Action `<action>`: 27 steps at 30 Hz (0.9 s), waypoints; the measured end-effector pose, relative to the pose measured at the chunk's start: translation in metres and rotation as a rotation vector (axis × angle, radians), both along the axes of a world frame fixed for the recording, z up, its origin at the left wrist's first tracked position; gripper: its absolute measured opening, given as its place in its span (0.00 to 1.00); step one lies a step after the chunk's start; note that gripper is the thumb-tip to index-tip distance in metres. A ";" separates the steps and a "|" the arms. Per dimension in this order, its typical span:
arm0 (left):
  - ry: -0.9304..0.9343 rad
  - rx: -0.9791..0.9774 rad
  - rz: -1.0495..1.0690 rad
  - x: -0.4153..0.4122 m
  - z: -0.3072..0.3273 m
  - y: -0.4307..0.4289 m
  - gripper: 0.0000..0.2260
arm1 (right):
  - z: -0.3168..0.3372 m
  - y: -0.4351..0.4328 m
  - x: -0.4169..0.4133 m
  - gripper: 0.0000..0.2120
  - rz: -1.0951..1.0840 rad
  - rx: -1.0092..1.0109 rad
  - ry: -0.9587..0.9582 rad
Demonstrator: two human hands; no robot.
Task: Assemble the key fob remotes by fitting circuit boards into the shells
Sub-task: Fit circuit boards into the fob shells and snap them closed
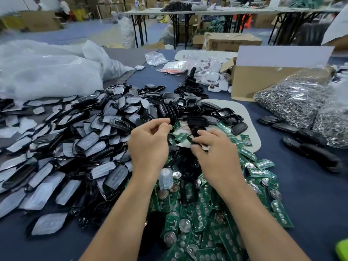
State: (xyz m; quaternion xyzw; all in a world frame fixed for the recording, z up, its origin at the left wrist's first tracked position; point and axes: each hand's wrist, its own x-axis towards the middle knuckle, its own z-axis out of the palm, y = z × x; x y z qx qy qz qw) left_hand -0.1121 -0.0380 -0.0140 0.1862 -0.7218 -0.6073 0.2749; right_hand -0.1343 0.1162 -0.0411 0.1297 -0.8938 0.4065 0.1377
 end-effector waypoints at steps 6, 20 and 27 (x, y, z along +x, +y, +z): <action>0.066 -0.302 -0.514 0.007 -0.002 0.012 0.24 | 0.012 0.005 -0.002 0.10 -0.019 -0.730 -0.244; 0.043 -0.228 -0.385 0.002 -0.008 0.019 0.25 | 0.019 0.020 -0.006 0.10 0.049 -0.907 -0.453; -0.024 0.423 -0.370 -0.001 -0.001 0.012 0.08 | 0.005 0.018 -0.008 0.19 -0.086 0.013 -0.182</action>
